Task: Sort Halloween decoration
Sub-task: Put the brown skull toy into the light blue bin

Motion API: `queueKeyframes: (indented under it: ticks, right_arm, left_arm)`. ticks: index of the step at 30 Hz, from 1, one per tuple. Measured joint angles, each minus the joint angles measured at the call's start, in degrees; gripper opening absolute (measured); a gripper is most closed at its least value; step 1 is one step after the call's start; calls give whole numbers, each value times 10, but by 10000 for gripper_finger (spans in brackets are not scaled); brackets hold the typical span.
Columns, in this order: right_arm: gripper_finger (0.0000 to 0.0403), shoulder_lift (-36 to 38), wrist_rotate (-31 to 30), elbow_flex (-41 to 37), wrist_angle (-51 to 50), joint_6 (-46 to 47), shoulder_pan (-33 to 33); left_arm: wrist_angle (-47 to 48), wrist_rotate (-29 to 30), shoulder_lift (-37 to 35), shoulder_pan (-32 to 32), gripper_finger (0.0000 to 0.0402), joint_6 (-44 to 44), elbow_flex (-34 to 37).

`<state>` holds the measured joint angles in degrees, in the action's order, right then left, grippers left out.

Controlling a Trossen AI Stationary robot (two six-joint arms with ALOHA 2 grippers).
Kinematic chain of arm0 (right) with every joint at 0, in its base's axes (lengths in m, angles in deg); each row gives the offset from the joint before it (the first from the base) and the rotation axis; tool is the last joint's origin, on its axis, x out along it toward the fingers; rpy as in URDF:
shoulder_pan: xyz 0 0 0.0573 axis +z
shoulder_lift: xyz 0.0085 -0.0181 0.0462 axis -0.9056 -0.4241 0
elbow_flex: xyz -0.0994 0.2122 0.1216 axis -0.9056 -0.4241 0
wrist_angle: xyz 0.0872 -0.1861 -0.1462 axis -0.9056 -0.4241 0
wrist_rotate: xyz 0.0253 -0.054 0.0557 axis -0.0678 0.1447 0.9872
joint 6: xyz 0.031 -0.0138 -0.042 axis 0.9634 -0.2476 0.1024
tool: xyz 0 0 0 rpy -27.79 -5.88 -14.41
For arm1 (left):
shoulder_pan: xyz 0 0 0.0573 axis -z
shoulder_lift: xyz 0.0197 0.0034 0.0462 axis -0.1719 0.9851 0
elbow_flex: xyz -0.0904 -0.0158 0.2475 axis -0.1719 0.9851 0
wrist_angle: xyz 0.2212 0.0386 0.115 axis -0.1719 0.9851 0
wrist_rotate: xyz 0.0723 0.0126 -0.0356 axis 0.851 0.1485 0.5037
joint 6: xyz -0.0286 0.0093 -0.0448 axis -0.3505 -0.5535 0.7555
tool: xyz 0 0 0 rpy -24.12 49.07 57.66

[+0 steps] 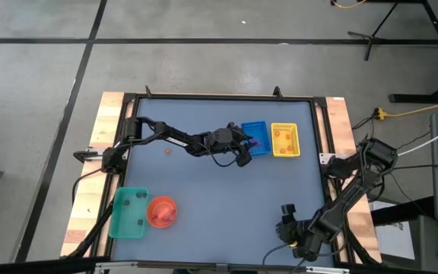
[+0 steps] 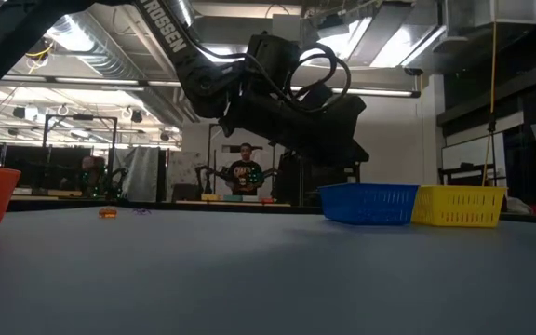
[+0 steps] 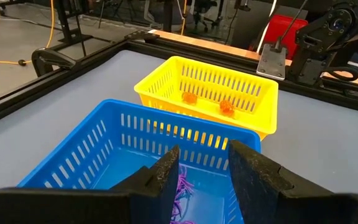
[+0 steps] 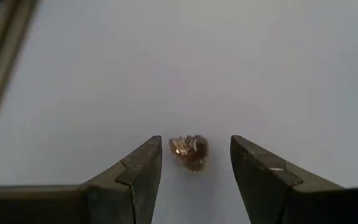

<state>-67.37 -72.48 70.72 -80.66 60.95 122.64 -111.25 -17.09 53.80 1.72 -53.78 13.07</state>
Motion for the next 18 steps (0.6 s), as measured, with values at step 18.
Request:
queueKeyframes:
  ticks: [18]
  right_arm:
    - [188,-39,9,1,16,0,0]
  left_arm:
    - [0,0,0,0,124,0,0]
